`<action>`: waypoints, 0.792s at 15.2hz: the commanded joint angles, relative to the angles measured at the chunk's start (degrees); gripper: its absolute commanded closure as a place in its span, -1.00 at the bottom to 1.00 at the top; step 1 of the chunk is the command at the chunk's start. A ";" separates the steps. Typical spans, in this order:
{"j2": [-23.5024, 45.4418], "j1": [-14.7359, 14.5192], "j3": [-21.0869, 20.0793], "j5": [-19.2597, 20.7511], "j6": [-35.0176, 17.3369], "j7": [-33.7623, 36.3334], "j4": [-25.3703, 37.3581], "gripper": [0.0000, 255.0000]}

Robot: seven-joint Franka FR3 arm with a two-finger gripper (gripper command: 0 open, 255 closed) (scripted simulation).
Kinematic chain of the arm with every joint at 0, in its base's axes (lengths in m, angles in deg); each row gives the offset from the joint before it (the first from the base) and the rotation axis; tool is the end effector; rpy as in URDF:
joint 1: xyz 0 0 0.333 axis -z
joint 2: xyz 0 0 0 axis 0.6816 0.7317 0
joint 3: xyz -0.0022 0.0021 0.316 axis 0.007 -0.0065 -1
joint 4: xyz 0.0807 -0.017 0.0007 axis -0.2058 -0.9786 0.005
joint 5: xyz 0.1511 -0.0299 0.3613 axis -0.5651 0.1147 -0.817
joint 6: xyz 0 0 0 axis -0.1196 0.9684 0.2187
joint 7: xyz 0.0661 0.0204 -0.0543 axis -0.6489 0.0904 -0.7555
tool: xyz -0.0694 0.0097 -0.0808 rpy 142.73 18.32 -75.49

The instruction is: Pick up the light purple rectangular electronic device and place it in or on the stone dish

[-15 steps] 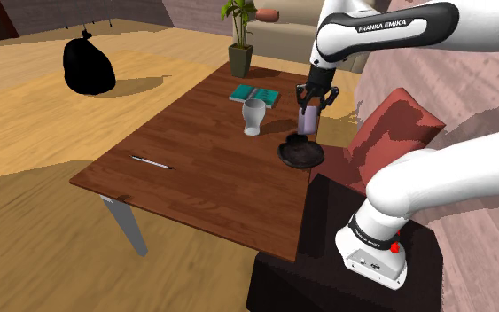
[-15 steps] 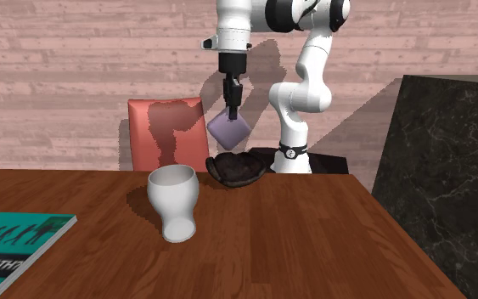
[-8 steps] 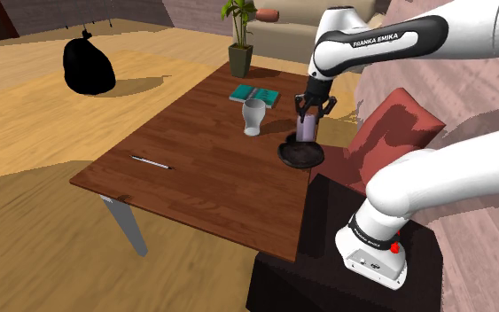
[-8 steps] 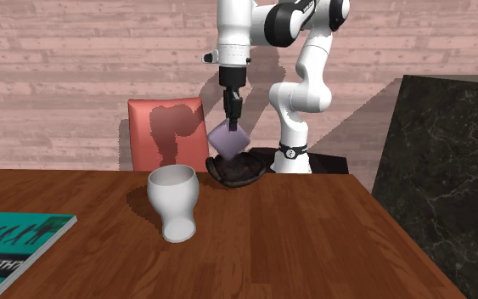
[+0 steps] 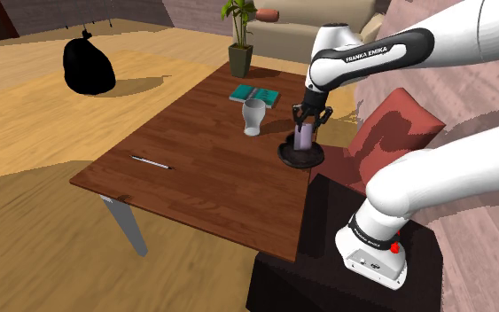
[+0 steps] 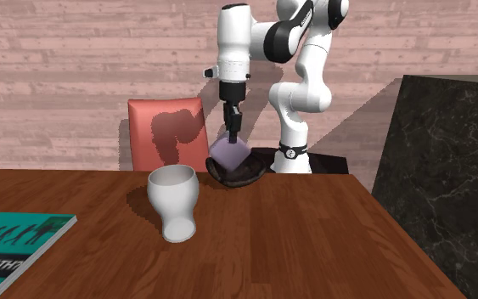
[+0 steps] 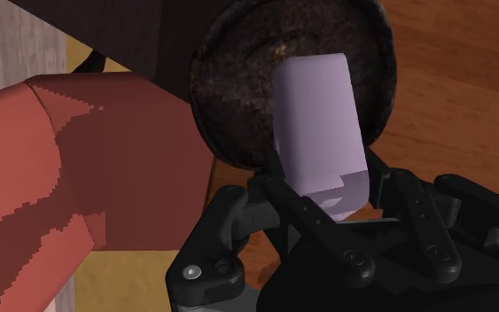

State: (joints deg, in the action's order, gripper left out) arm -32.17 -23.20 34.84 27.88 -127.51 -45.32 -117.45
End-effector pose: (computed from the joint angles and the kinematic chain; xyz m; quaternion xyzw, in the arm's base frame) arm 0.3301 -0.1471 0.4144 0.8834 -0.4681 0.0106 0.0195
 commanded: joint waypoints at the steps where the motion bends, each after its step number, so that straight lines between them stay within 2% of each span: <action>1: 0.08 0.01 0.02 0.03 -0.36 0.01 -0.22 1.00; 6: 0.08 0.01 0.02 0.03 -0.36 0.01 -0.22 1.00; 7: 0.08 0.01 0.02 0.02 -0.36 0.01 -0.22 -1.00; 12: 0.08 0.01 0.01 0.02 -0.36 0.01 -0.22 -1.00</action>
State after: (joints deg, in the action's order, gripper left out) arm -32.09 -23.19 34.86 27.90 -127.87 -45.31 -117.67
